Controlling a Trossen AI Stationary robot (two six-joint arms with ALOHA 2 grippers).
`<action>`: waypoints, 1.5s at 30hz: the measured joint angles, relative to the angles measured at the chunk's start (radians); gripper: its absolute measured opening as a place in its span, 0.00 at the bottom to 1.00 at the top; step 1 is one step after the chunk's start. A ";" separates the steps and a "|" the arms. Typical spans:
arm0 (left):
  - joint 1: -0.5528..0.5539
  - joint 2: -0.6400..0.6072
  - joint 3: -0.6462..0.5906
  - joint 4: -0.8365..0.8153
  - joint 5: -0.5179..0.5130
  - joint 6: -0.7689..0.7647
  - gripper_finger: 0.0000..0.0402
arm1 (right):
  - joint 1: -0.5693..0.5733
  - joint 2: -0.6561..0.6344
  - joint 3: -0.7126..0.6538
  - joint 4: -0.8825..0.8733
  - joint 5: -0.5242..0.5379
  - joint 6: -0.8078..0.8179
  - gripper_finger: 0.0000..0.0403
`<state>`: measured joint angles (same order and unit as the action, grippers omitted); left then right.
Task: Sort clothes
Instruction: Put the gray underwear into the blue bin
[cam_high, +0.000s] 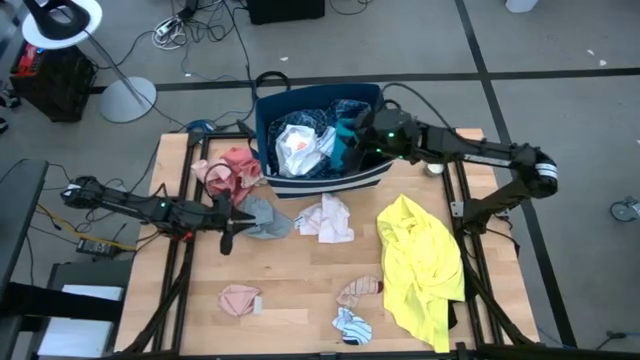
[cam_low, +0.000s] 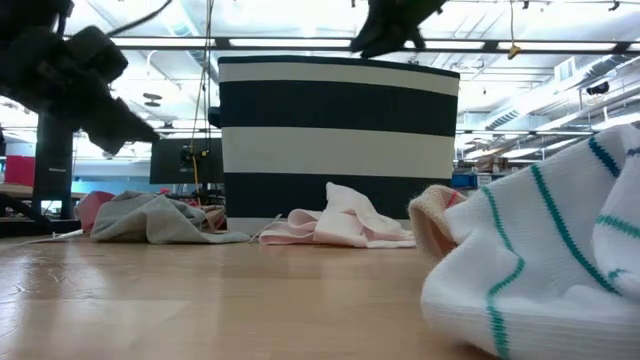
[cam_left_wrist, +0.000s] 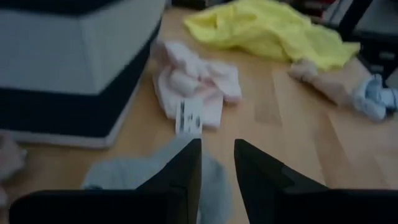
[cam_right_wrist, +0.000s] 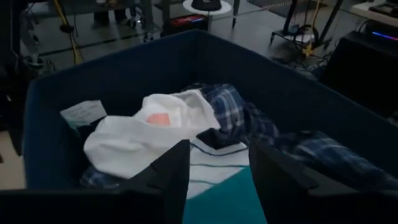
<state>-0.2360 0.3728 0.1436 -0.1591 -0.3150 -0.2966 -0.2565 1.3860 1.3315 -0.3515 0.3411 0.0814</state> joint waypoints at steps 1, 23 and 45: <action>0.000 0.014 0.000 -0.009 0.008 -0.008 0.25 | 0.000 -0.019 0.000 -0.022 0.002 0.004 0.41; 0.000 0.567 0.000 0.144 0.007 -0.057 0.19 | 0.257 -0.222 -0.006 -0.484 0.028 0.354 0.43; 0.000 0.587 0.516 -0.150 -0.011 0.217 0.00 | 0.733 -0.226 -0.789 0.172 0.344 0.757 0.42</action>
<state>-0.2356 0.9600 0.6593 -0.3091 -0.3265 -0.0793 0.4768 1.1603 0.5428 -0.1795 0.6853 0.8381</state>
